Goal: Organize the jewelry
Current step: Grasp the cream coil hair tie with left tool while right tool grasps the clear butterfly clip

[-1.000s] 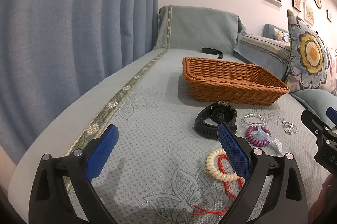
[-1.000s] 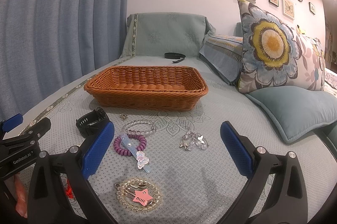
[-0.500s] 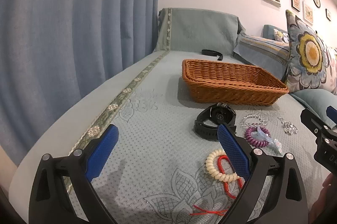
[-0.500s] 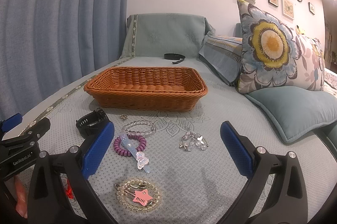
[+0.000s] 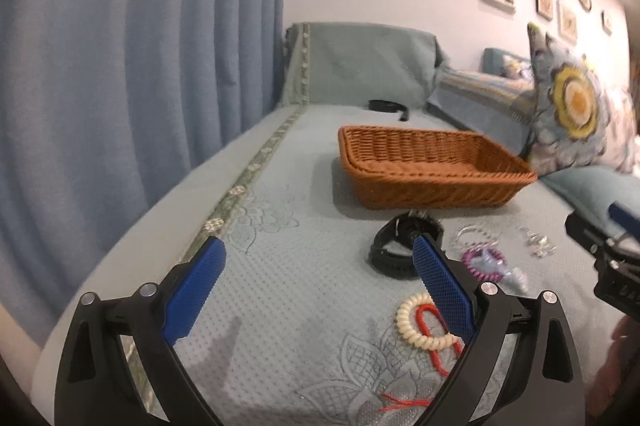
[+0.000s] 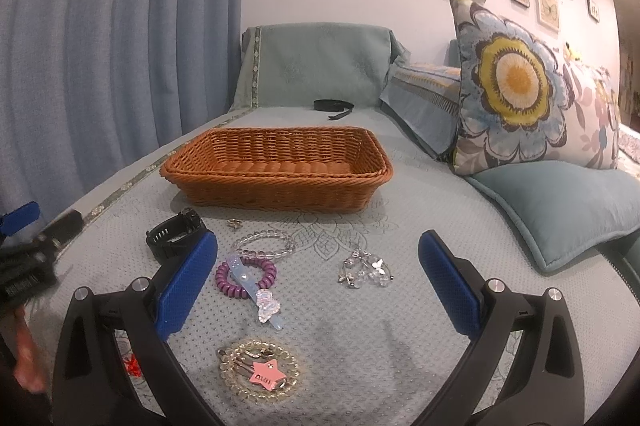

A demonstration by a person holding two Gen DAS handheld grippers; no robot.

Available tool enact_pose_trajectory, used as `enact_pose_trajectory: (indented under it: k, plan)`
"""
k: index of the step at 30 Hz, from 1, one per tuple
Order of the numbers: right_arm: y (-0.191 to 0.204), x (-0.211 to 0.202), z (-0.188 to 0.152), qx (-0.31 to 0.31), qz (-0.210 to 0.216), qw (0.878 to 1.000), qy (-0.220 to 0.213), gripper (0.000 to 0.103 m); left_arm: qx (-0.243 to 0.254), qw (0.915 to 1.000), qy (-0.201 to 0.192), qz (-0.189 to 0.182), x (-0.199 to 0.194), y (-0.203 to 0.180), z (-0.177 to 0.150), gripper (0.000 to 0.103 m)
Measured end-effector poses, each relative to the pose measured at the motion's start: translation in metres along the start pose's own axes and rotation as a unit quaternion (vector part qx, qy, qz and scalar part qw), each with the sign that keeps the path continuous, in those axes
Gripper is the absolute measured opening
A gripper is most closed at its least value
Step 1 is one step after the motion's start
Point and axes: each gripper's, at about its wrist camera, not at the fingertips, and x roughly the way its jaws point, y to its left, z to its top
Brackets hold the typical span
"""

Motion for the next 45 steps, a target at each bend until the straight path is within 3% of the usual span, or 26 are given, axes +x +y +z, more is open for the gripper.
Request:
enact_pose_trajectory:
  k: [2, 6, 12, 16, 20, 28, 32, 35, 43, 44, 45]
  plan:
    - [-0.007, 0.002, 0.004, 0.003, 0.011, 1.0, 0.013, 0.096, -0.014, 0.998, 0.034, -0.052, 0.007, 0.013, 0.005, 0.092]
    - [-0.024, 0.002, 0.016, 0.014, 0.032, 0.999, 0.041, 0.093, -0.004, 0.9921, 0.088, -0.09, 0.022, 0.015, 0.001, 0.082]
    - [-0.031, 0.0, 0.014, -0.016, 0.053, 0.991, 0.12, 0.06, -0.006, 0.9786, 0.161, -0.128, 0.052, 0.0, -0.016, 0.062]
    - [-0.023, 0.014, -0.006, -0.019, 0.091, 0.978, 0.188, 0.038, -0.021, 0.9696, 0.198, -0.142, 0.067, -0.003, -0.028, 0.051]
    - [-0.019, 0.023, -0.028, -0.029, 0.101, 0.968, 0.228, 0.033, -0.015, 0.9697, 0.199, -0.14, 0.07, -0.006, -0.03, 0.049]
    - [-0.008, 0.027, -0.015, -0.022, 0.127, 0.973, 0.194, 0.033, -0.019, 0.9687, 0.202, -0.143, 0.071, -0.009, -0.028, 0.047]
    - [0.014, 0.042, -0.013, -0.06, 0.124, 0.97, 0.199, 0.033, -0.026, 0.9655, 0.207, -0.156, 0.07, -0.003, -0.026, 0.047]
    - [0.013, 0.058, -0.018, -0.047, 0.127, 0.967, 0.216, 0.033, -0.026, 0.963, 0.214, -0.162, 0.07, -0.003, -0.026, 0.047]
    - [0.017, 0.073, -0.023, -0.052, 0.12, 0.963, 0.234, 0.033, 0.036, 0.9667, 0.216, -0.132, 0.068, -0.021, -0.031, 0.047]
    - [0.019, 0.073, -0.024, -0.056, 0.117, 0.964, 0.233, 0.031, 0.048, 0.9674, 0.216, -0.123, 0.067, -0.024, -0.032, 0.047]
    - [0.021, 0.072, -0.024, -0.062, 0.114, 0.964, 0.231, 0.019, 0.062, 0.9683, 0.214, -0.113, 0.067, -0.028, -0.033, 0.044]
